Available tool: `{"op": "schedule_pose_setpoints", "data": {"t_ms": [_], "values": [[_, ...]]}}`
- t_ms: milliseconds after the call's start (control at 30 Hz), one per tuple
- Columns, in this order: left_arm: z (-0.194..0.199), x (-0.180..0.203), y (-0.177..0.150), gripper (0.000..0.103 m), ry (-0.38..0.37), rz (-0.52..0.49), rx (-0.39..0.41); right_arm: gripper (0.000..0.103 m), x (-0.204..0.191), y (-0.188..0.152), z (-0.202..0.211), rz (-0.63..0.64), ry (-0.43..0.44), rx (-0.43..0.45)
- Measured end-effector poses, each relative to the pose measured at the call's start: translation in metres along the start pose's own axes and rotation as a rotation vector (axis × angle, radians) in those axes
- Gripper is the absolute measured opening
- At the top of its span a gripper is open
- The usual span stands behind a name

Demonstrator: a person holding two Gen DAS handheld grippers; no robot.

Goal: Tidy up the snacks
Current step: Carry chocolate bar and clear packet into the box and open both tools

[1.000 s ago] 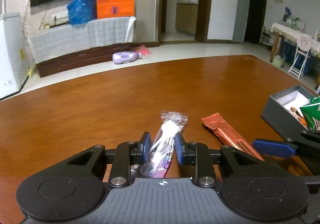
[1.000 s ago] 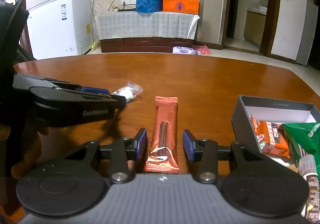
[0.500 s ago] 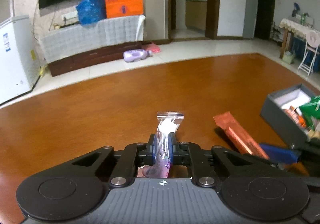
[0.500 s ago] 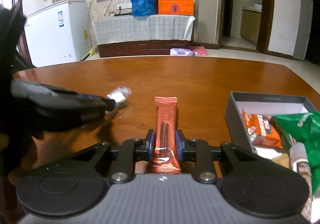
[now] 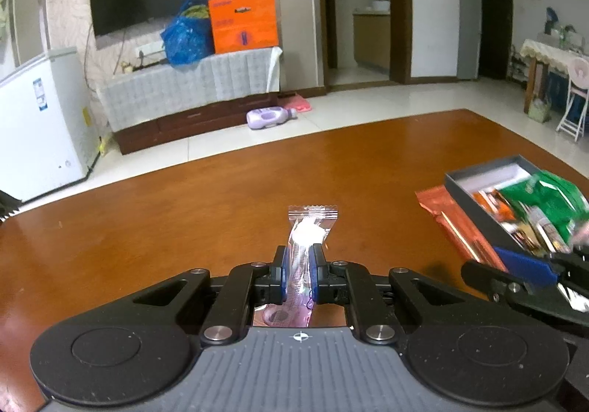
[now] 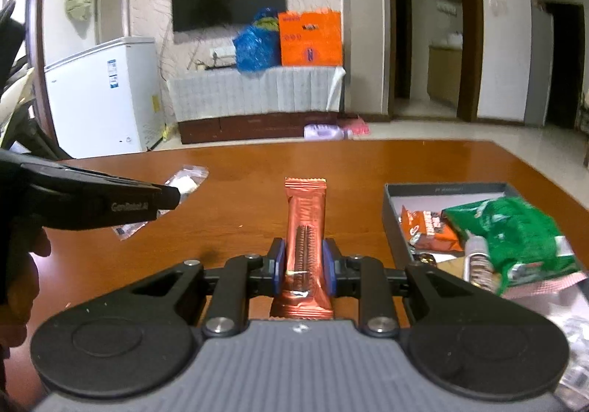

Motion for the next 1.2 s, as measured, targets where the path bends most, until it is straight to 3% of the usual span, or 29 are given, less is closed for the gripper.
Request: {"op": "schedule_pose_setpoints", "data": {"t_ms": [300,467,800,1033,1200], "values": [[0.05,0.015,-0.013,0.013,-0.003,-0.031,0.006,0.022,-0.005,-0.009,0.064,0.033,0.021,0.02],[0.062,0.026,-0.014,0.013,-0.024,0.0,0.019,0.022,0.013,-0.011,0.1,0.03,-0.031,0.056],[0.076,0.092,-0.009,0.013,-0.161,-0.005,0.077,0.022,0.1,0.006,0.147,-0.255,-0.21,0.139],[0.077,0.136,-0.009,0.013,-0.253,0.01,0.097,0.022,0.147,-0.003,0.164,-0.36,-0.333,0.11],[0.077,0.167,-0.007,0.013,-0.312,0.0,0.119,0.022,0.172,-0.013,0.165,-0.458,-0.36,0.075]]}}
Point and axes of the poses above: each gripper's, at about its wrist camera, not at the fingertips, and z roughly against the way its jaws point, x to its right, y to its top, the point moved 8 cm from there along -z, roughly the way its jaws point, and after that the axes turned 13 degrees about x, right-handed, at the moved point
